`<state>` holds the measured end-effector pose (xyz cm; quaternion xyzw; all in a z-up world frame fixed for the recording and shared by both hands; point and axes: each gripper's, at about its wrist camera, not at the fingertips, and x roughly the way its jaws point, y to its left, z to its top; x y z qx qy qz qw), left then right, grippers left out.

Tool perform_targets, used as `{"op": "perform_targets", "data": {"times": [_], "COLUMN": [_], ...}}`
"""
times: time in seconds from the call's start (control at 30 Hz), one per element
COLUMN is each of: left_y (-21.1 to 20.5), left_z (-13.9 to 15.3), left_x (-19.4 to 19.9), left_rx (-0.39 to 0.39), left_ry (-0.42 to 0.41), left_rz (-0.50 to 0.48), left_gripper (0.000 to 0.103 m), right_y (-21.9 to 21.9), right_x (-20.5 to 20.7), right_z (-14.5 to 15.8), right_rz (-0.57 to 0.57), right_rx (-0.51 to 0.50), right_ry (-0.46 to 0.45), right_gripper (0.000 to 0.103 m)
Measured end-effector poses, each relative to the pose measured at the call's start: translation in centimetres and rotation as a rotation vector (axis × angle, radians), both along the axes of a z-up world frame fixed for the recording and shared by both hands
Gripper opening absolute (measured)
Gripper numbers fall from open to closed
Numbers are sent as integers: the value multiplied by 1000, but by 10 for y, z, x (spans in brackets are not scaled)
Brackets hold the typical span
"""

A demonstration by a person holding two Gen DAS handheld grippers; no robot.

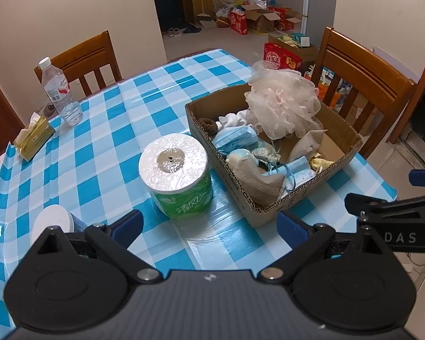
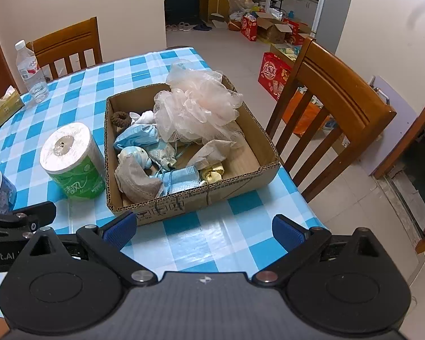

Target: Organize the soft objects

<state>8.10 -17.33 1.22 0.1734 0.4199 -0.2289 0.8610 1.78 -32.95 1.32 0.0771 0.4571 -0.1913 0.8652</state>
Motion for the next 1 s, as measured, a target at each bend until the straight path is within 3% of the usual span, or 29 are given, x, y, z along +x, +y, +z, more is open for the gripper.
{"op": "perform_targets", "data": {"times": [1.0], "left_y": [3], "left_z": [5], "left_x": [2], "left_rx": [-6], "left_ry": [-3], "left_rz": [8], "left_gripper": [100], "right_y": [1], "right_x": [2], "right_z": [4], "right_rz": [8], "right_rx": [-4], "right_ry": [-4], "right_gripper": [103]}}
